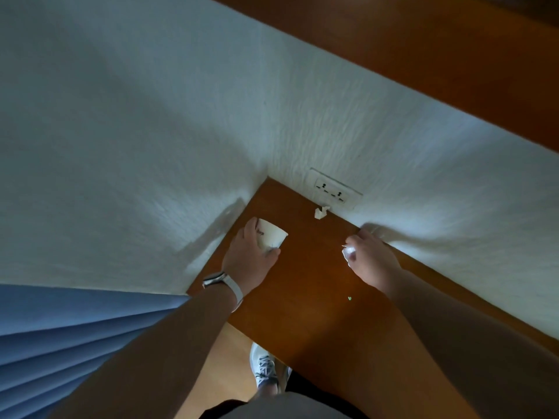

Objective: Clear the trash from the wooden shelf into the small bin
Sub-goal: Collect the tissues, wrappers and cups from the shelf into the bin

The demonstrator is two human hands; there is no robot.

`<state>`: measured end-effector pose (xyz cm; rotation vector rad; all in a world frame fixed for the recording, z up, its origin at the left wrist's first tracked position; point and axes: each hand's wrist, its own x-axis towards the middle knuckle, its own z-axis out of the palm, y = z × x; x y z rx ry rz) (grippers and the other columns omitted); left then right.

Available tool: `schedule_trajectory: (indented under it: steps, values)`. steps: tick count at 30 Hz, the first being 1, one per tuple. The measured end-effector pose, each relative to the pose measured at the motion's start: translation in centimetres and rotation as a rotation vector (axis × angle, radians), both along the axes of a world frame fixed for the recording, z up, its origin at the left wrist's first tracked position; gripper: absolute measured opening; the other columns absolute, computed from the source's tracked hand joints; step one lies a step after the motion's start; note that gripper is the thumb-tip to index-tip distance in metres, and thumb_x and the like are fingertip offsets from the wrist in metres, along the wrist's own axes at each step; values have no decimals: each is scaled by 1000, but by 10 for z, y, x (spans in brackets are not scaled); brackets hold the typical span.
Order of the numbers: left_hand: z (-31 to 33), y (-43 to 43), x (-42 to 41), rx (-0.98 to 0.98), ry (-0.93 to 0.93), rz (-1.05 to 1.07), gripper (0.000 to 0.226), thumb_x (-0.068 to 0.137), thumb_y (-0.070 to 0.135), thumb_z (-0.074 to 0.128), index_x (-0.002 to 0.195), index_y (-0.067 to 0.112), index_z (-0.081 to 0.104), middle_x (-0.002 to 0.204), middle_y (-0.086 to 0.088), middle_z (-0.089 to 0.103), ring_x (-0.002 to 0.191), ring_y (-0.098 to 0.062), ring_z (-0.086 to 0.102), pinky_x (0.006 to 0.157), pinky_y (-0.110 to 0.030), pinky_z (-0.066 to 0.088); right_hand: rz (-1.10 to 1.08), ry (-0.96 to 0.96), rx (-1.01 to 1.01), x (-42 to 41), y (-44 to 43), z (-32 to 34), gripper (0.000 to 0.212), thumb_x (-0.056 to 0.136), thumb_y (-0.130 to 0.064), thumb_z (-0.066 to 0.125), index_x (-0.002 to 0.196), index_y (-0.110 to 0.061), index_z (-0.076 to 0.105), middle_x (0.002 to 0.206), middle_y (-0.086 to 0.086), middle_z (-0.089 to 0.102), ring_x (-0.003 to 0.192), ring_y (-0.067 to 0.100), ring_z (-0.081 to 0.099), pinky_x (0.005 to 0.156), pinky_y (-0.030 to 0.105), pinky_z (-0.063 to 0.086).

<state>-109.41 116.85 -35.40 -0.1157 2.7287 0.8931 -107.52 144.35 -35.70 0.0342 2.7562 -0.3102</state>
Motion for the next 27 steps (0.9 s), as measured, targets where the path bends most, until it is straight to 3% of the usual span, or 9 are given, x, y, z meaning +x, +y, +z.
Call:
schedule_trajectory:
  steps: [3, 8, 16, 19, 24, 27]
  values:
    - [5, -3, 4, 30, 26, -9, 80, 82, 51, 66, 146, 27, 24, 136, 1, 47, 117, -16, 51, 81, -25, 46, -10, 0, 24, 3, -2, 1, 25, 93, -18, 55, 117, -17, 57, 107, -2, 54, 88, 9, 48, 74, 22, 41]
    - [16, -8, 11, 84, 67, -42, 76, 81, 49, 67, 143, 26, 31, 132, 3, 49, 114, -14, 51, 82, -27, 49, -25, 4, 18, 20, -8, 11, 13, 92, -20, 56, 103, -16, 59, 88, -6, 53, 75, 8, 53, 61, 20, 38]
    - [44, -3, 33, 122, 143, -152, 78, 83, 48, 68, 146, 25, 29, 135, 3, 47, 115, -9, 46, 76, -17, 38, -104, 132, -62, 61, -12, 50, 15, 91, -19, 53, 102, -14, 61, 86, -6, 53, 77, 13, 54, 64, 24, 43]
    - [51, 2, 41, 153, 158, -199, 78, 83, 48, 68, 146, 25, 29, 134, 3, 47, 114, -10, 47, 77, -19, 40, -184, 155, -85, 79, -12, 67, 14, 91, -22, 50, 98, -16, 60, 88, -3, 56, 81, 16, 55, 70, 32, 50]
    - [63, 13, 52, 195, 167, -260, 77, 82, 51, 67, 145, 28, 29, 133, 5, 47, 113, -9, 47, 76, -21, 46, -325, 202, -55, 114, -3, 88, 19, 93, -25, 50, 103, -17, 63, 97, -1, 62, 86, 16, 58, 75, 33, 52]
    - [71, 25, 61, 274, 180, -256, 80, 80, 53, 67, 145, 30, 27, 135, 6, 47, 118, -14, 51, 82, -31, 57, -370, 263, -62, 134, 9, 101, 22, 94, -24, 52, 111, -18, 64, 107, -2, 63, 93, 16, 59, 77, 31, 48]
